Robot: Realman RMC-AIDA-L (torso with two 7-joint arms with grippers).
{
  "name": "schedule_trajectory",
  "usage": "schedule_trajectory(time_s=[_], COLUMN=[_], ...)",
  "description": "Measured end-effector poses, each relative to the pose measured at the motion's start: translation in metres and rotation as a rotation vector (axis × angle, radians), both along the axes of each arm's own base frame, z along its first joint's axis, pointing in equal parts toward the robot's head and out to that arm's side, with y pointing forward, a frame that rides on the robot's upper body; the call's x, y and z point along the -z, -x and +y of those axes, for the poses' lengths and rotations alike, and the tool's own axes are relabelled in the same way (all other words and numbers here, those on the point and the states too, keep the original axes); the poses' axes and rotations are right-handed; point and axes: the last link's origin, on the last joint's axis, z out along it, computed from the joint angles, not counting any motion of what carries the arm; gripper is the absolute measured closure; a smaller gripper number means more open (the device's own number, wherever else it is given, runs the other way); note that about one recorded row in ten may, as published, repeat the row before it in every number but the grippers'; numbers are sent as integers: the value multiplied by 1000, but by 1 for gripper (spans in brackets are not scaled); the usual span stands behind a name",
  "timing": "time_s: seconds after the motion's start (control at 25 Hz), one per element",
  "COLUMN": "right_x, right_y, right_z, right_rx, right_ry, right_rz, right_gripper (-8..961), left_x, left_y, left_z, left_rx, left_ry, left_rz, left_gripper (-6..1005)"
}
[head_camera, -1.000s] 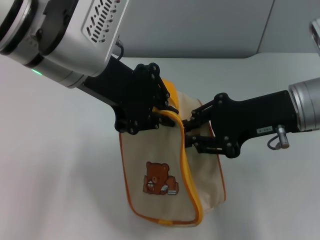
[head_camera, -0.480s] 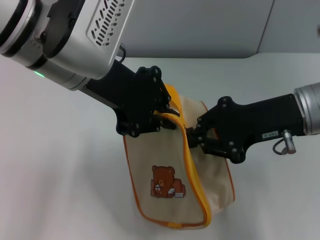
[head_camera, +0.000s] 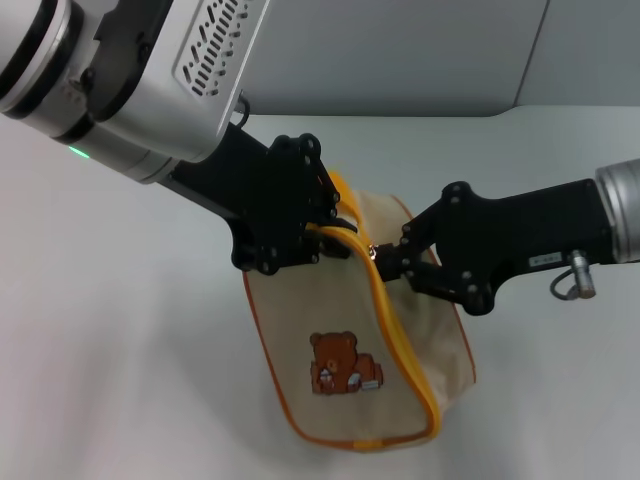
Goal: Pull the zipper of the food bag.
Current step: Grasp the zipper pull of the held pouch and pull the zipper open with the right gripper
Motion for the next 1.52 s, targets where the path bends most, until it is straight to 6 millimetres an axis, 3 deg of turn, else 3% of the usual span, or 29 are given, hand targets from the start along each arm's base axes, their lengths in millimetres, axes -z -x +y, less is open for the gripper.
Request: schedule_trajectory(time_s=[0.44, 1.08, 1.52], right_x=[-20, -19, -6], right_y=[13, 2, -12], right_z=[-8, -2, 4], right_rx=[18, 134, 232], right_ry=[-11, -45, -59], right_rz=[-22, -35, -59], right_gripper=[952, 952, 952], left_x=[-7, -14, -22], left_y=[-10, -6, -9], left_z=[4, 16, 20], left_rx=[14, -30, -50], left_ry=[-83, -198, -264], left_rz=[-10, -6, -30], left_gripper=[919, 934, 944])
